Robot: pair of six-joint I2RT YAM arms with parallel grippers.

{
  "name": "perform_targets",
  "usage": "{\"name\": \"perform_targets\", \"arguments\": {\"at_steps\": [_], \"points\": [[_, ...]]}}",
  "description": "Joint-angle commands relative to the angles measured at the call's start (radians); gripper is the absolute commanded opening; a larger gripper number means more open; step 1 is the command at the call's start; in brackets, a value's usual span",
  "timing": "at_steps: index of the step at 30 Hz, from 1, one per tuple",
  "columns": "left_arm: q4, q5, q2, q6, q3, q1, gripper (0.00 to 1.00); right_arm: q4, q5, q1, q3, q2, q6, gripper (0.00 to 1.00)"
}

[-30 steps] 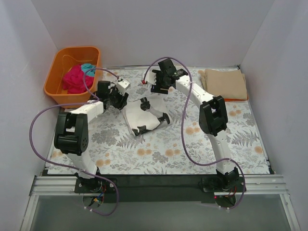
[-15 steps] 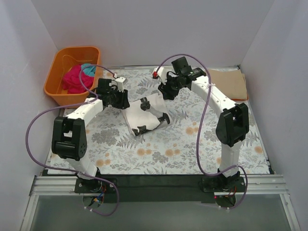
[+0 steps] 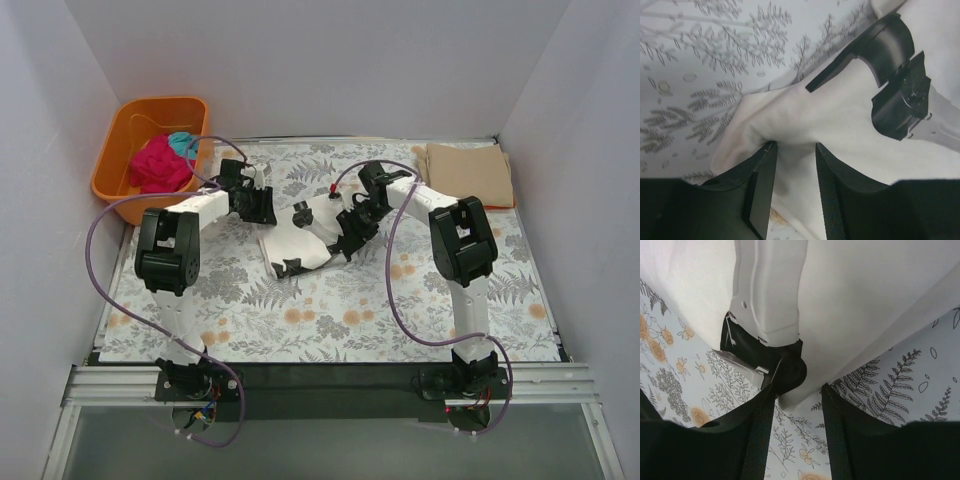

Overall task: Fold and stack the t-shirts
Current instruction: Fold the tshirt, then neatly place the folded tshirt to the corner

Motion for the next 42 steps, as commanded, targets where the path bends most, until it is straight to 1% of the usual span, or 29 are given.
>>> {"name": "perform_targets", "arguments": {"at_steps": [1,2,3,4,6,7,9,10,11,12,13,14,15,16,17,18,19,20,21,24,29,31,35,41,42], "points": [[0.019,-0.016,0.076,-0.009,0.104,-0.005,0.36,0.041,0.011,-0.01,-0.008,0.013,0.054,0.42],[0.012,-0.011,0.093,-0.011,0.133,-0.005,0.36,0.038,-0.001,-0.016,-0.01,0.01,0.057,0.42],[0.004,0.007,0.103,-0.006,0.174,-0.003,0.39,0.036,-0.01,-0.018,-0.01,0.002,0.058,0.43],[-0.005,0.06,0.11,0.018,0.198,-0.002,0.41,0.027,-0.021,-0.021,-0.011,-0.028,0.058,0.43],[-0.017,0.127,0.069,0.049,0.215,-0.005,0.44,0.024,-0.082,-0.027,-0.031,-0.082,0.054,0.47],[-0.013,0.174,0.044,0.085,0.209,-0.005,0.49,0.026,-0.105,-0.03,-0.042,-0.148,0.052,0.49],[0.007,0.188,-0.017,0.133,0.178,-0.018,0.51,0.032,-0.148,-0.045,-0.054,-0.209,0.083,0.58],[0.019,0.184,-0.089,0.194,0.132,-0.026,0.53,0.035,-0.159,-0.056,-0.057,-0.258,0.098,0.63],[0.05,0.182,-0.126,0.225,0.095,-0.035,0.53,0.047,-0.171,-0.077,-0.062,-0.278,0.115,0.67],[0.067,0.178,-0.204,0.263,0.062,-0.058,0.54,0.061,-0.176,-0.09,-0.077,-0.297,0.158,0.68],[0.085,0.17,-0.243,0.299,-0.016,-0.073,0.54,0.07,-0.181,-0.102,-0.085,-0.32,0.178,0.7],[0.108,0.146,-0.28,0.39,-0.05,-0.096,0.54,0.087,-0.191,-0.128,-0.094,-0.325,0.204,0.72],[0.119,0.124,-0.341,0.435,-0.087,-0.154,0.54,0.089,-0.199,-0.137,-0.102,-0.322,0.242,0.73],[0.133,0.097,-0.367,0.476,-0.128,-0.188,0.54,0.09,-0.205,-0.146,-0.105,-0.302,0.267,0.73],[0.168,0.036,-0.392,0.554,-0.197,-0.227,0.54,0.095,-0.211,-0.165,-0.108,-0.29,0.29,0.73],[0.182,0.011,-0.409,0.587,-0.233,-0.297,0.54,0.111,-0.213,-0.171,-0.115,-0.28,0.313,0.73],[0.197,-0.026,-0.43,0.619,-0.261,-0.334,0.54,0.128,-0.219,-0.177,-0.131,-0.26,0.359,0.73],[0.243,-0.058,-0.438,0.641,-0.312,-0.369,0.54,0.147,-0.225,-0.188,-0.14,-0.254,0.382,0.73],[0.262,-0.104,-0.438,0.687,-0.327,-0.421,0.55,0.165,-0.222,-0.194,-0.154,-0.253,0.409,0.74],[0.325,-0.182,-0.404,0.728,-0.356,-0.501,0.57,0.23,-0.198,-0.2,-0.192,-0.253,0.485,0.75],[0.438,-0.261,-0.332,0.758,-0.361,-0.563,0.57,0.305,-0.184,-0.208,-0.263,-0.257,0.566,0.76],[0.455,-0.276,-0.292,0.78,-0.359,-0.581,0.56,0.32,-0.19,-0.209,-0.276,-0.244,0.583,0.77],[0.489,-0.235,-0.266,0.82,-0.368,-0.589,0.54,0.337,-0.216,-0.222,-0.278,-0.21,0.617,0.79],[0.451,-0.18,-0.252,0.84,-0.356,-0.614,0.54,0.359,-0.251,-0.226,-0.275,-0.167,0.649,0.8],[0.446,-0.172,-0.246,0.845,-0.353,-0.621,0.52,0.363,-0.256,-0.225,-0.277,-0.161,0.652,0.8]]}}
